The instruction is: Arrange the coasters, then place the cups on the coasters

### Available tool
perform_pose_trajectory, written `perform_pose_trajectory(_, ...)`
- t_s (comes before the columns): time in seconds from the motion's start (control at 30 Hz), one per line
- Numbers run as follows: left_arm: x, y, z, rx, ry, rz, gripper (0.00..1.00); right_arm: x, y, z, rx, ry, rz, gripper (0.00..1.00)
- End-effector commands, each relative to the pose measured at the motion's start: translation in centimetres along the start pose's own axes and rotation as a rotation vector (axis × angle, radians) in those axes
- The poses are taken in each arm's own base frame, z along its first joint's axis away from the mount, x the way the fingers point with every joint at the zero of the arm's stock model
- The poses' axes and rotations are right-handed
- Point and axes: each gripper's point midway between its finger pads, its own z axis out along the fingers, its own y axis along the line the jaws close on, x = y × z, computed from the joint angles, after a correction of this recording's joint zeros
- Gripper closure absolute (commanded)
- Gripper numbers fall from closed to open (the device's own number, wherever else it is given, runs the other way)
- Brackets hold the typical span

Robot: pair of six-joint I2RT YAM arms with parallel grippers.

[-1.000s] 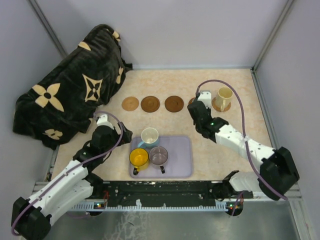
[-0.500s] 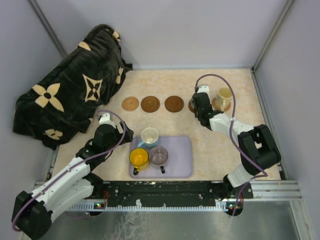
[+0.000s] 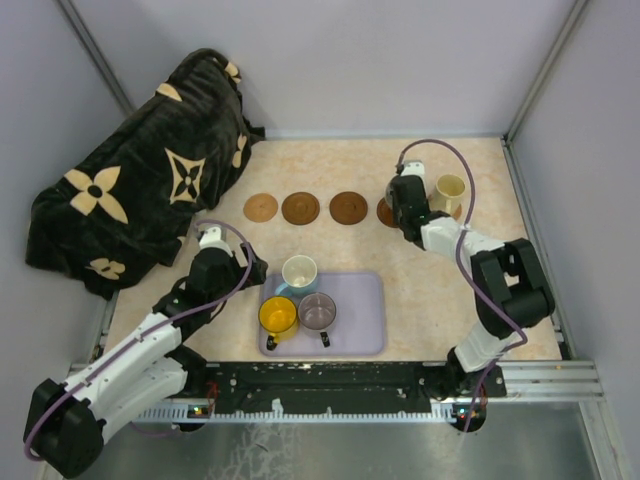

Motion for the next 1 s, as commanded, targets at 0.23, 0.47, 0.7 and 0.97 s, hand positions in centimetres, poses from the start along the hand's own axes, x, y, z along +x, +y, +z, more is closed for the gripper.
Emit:
perform_pose_trajectory(0.23,-0.7,-0.3,0.0,0.001,-0.015,0.009,0.0,-7.1,1.1,0.0,-0.027,-0.17,0.101,1.0)
perform_pose_trajectory(0.47,-0.6,-0.4,0.2,0.001,-0.011,0.011,0.0,-6.7,1.1,0.2,-0.019,-0.136,0.1,1.0)
perform_pose_trajectory(0.7,-0.5,-0.3,0.2,-0.001,-0.01,0.011,0.0,-6.5,1.0,0.0,-0.01,-0.11,0.102,1.0)
perform_pose_trajectory(0.97,-0.4,-0.3,0.2,-0.001,-0.007,0.009,0.0,-5.8,1.5,0.7,-0.016,-0.059,0.097,1.0)
